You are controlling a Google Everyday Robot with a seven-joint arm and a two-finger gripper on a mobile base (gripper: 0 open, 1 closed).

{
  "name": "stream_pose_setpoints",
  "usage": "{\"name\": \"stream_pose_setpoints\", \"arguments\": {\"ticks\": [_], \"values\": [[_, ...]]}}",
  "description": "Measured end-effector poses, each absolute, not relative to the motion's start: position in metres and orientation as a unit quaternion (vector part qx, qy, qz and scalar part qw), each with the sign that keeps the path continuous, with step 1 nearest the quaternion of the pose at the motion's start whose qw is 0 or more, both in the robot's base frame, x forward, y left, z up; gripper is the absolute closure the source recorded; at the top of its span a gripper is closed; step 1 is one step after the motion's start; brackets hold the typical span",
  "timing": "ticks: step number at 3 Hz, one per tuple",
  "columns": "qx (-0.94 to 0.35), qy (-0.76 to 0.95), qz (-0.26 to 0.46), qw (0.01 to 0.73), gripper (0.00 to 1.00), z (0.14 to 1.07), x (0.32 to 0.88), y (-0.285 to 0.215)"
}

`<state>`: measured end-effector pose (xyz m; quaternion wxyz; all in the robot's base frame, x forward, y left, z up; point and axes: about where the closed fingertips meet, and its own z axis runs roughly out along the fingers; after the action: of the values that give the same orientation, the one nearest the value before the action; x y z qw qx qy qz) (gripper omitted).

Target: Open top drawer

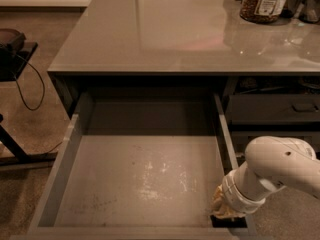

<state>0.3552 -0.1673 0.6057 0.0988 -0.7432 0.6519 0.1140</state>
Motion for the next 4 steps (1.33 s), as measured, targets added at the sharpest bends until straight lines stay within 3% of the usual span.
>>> {"name": "stream_pose_setpoints", "arguments": {"ticks": [4], "values": [[-0.743,0.652,0.114,0.099,0.11,0.6057,0.3551,-0.1673]]}}
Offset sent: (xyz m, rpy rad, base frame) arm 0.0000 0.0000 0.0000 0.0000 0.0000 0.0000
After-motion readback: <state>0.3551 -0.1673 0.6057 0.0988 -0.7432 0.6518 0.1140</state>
